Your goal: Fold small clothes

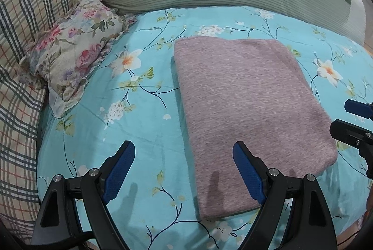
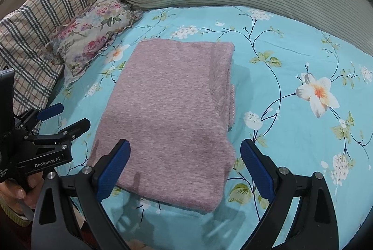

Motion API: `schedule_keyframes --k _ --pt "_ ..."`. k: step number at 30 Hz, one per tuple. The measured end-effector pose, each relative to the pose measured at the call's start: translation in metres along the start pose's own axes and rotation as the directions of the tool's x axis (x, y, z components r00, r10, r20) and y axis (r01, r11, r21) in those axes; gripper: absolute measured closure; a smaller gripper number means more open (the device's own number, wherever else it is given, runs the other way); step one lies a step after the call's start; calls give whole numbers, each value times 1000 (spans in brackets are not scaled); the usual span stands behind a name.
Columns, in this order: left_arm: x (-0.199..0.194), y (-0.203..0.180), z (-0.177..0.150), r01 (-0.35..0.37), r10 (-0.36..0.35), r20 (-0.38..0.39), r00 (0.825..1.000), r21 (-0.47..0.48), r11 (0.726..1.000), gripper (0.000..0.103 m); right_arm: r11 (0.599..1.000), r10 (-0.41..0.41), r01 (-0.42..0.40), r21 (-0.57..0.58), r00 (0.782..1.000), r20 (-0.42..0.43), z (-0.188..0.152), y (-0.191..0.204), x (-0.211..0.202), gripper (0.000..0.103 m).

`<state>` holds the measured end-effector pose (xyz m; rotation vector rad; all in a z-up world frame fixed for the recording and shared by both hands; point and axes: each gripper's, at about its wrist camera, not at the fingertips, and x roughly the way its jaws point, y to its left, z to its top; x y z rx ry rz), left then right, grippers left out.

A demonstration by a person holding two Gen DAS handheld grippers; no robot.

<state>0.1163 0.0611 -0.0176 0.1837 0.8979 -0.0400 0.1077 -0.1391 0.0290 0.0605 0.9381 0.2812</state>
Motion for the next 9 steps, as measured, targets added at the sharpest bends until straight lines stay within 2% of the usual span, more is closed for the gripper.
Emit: schedule_keyframes --k 9 --pt "-6 5 -4 -13 13 13 1000 -32 999 15 1000 -15 15 15 1000 -5 -2 0 10 8"
